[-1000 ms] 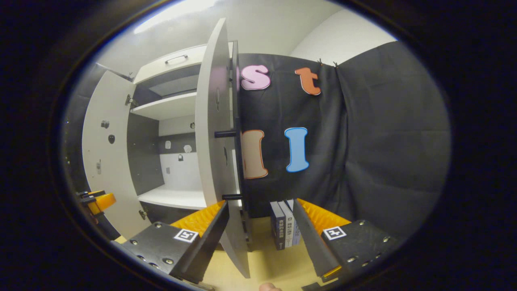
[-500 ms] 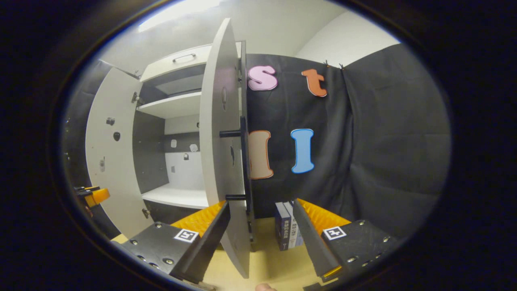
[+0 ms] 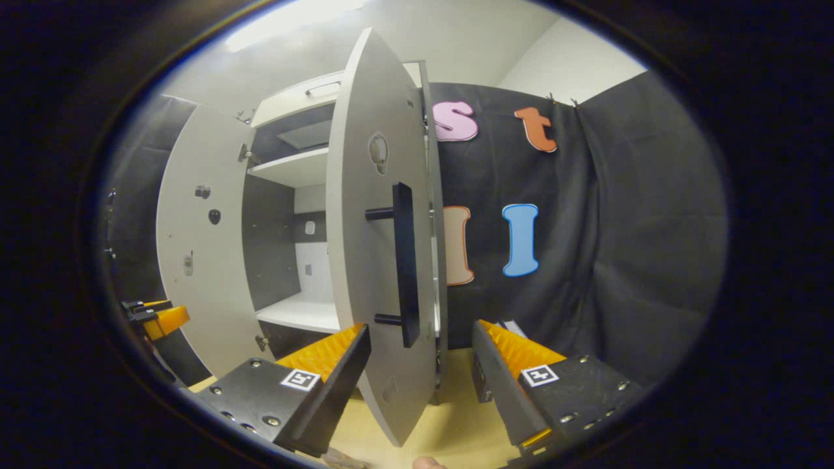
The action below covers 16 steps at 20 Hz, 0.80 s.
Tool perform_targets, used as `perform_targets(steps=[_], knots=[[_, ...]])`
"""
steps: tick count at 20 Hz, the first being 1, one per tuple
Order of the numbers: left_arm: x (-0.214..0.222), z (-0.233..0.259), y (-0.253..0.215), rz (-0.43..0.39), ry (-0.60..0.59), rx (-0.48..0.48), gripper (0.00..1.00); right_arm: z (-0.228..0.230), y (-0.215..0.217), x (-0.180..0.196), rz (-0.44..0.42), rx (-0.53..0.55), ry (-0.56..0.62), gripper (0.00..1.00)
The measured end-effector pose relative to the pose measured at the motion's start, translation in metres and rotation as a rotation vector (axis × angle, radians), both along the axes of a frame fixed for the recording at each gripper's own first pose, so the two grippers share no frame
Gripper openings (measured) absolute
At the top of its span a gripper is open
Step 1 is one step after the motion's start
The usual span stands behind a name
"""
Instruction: Grasp the bottle in the cabinet with the left hand and place it on the coaster, then close the right door with the right hand and the left door with the left hand.
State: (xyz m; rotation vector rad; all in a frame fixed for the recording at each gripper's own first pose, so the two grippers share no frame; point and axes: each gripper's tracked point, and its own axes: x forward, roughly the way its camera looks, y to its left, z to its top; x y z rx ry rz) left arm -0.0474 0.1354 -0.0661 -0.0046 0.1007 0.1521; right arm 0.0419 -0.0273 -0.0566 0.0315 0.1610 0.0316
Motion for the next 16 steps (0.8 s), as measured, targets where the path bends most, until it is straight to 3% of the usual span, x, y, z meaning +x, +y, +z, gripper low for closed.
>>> perform_targets(steps=[9, 10, 16], knots=[[-0.029, 0.001, 0.048, 0.118, 0.012, -0.011, 0.87, -0.005, 0.031, 0.011, 0.063, 0.034, 0.014, 0.93], [-0.031, 0.000, 0.051, 0.128, 0.011, -0.011, 0.87, -0.005, 0.034, 0.013, 0.073, 0.031, 0.016, 0.96], [-0.036, -0.008, 0.063, 0.153, 0.031, -0.018, 0.87, -0.011, 0.058, 0.018, 0.150, 0.007, 0.041, 0.96]])
